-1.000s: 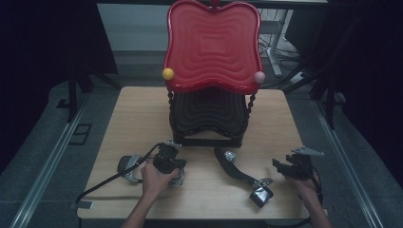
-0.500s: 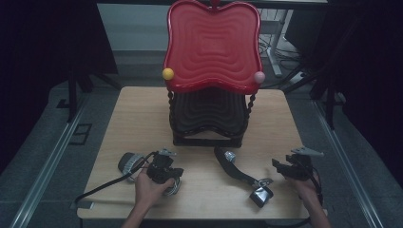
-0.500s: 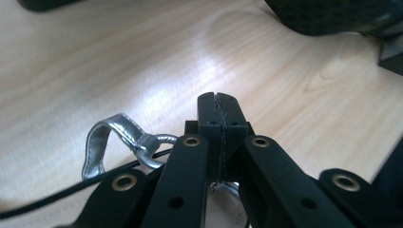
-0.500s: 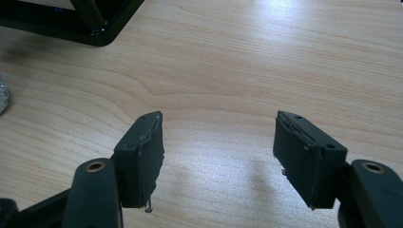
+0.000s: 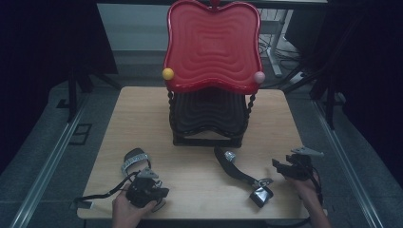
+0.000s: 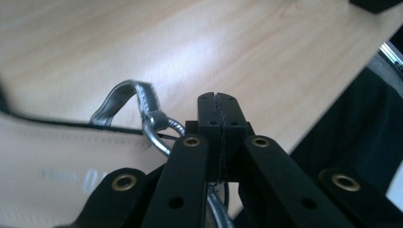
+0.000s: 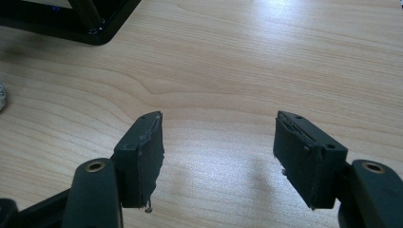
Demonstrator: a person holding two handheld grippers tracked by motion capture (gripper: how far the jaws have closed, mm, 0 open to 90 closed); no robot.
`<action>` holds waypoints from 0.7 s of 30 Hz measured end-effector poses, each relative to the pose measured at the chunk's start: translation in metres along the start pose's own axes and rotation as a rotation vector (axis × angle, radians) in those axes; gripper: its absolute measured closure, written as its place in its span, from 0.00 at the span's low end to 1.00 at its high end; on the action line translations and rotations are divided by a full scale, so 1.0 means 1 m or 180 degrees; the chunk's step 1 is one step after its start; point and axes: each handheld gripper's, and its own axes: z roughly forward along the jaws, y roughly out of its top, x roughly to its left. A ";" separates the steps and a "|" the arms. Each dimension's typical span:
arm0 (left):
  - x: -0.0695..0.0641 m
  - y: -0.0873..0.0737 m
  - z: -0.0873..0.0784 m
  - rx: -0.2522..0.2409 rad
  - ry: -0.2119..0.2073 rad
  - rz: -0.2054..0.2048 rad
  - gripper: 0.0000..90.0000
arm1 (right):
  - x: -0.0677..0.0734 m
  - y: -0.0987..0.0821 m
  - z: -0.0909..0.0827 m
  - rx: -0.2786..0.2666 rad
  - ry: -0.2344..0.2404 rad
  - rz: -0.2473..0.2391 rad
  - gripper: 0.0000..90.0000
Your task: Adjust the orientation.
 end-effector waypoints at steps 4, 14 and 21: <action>0.004 -0.015 -0.011 -0.0006 -0.0012 -0.0061 1.00 | 0.000 0.000 0.000 -0.0001 -0.0003 0.0008 0.38; 0.035 -0.032 -0.032 0.0038 0.0231 -0.0247 1.00 | 0.001 0.000 0.001 0.0007 -0.0003 -0.0007 0.38; 0.063 -0.028 -0.040 0.0056 0.0252 -0.0358 1.00 | 0.002 0.000 0.001 0.0013 0.0001 -0.0019 0.38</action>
